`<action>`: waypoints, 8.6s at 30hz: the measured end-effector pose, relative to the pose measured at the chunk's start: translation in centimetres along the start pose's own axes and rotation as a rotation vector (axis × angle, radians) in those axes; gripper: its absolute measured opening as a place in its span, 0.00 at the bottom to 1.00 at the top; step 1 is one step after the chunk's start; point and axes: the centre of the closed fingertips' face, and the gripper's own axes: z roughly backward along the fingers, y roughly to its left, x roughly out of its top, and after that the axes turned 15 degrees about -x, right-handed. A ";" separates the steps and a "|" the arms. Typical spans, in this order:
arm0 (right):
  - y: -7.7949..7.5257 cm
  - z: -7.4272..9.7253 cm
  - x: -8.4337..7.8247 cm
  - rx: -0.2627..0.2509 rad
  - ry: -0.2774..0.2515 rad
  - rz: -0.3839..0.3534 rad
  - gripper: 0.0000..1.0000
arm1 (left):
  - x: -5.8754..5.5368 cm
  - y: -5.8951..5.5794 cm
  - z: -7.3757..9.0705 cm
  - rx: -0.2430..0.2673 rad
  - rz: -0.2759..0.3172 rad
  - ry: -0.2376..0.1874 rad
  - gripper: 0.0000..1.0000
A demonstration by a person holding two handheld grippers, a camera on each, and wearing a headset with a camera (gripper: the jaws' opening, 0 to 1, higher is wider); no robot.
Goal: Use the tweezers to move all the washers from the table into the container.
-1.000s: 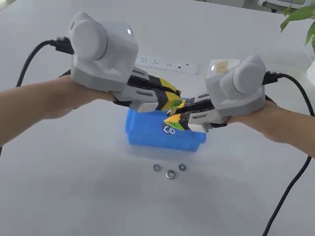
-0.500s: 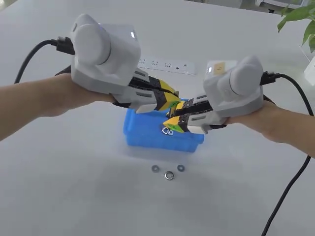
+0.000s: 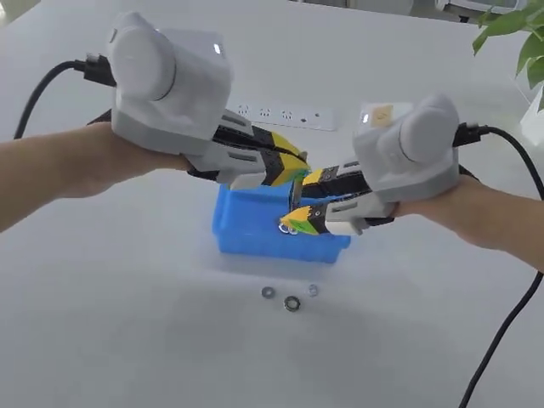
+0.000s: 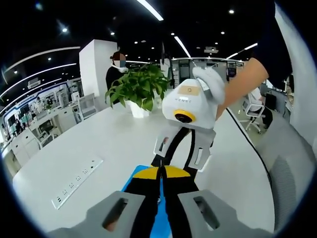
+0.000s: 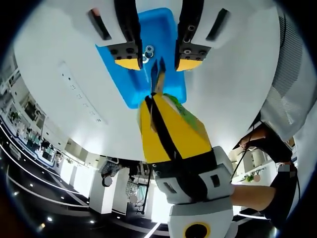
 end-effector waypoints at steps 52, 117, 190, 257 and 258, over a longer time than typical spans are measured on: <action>6.1 10.5 -5.6 -0.066 -0.049 -0.181 0.85 | -3.4 -8.4 0.6 -0.062 0.007 0.060 0.05; 11.0 9.7 -7.6 0.040 -0.033 -0.296 1.00 | -5.5 -8.6 -0.5 -0.095 -0.034 0.046 0.05; 9.1 -0.3 -1.8 0.183 -0.073 0.053 0.10 | -6.5 -8.7 -0.5 -0.147 0.126 0.087 0.17; -0.7 4.8 4.0 -0.015 -0.155 0.039 0.10 | -8.7 -12.6 3.3 0.072 0.241 0.025 0.96; -1.0 4.6 3.9 -0.020 -0.151 0.038 0.10 | -8.8 -12.6 3.4 0.075 0.242 0.025 0.97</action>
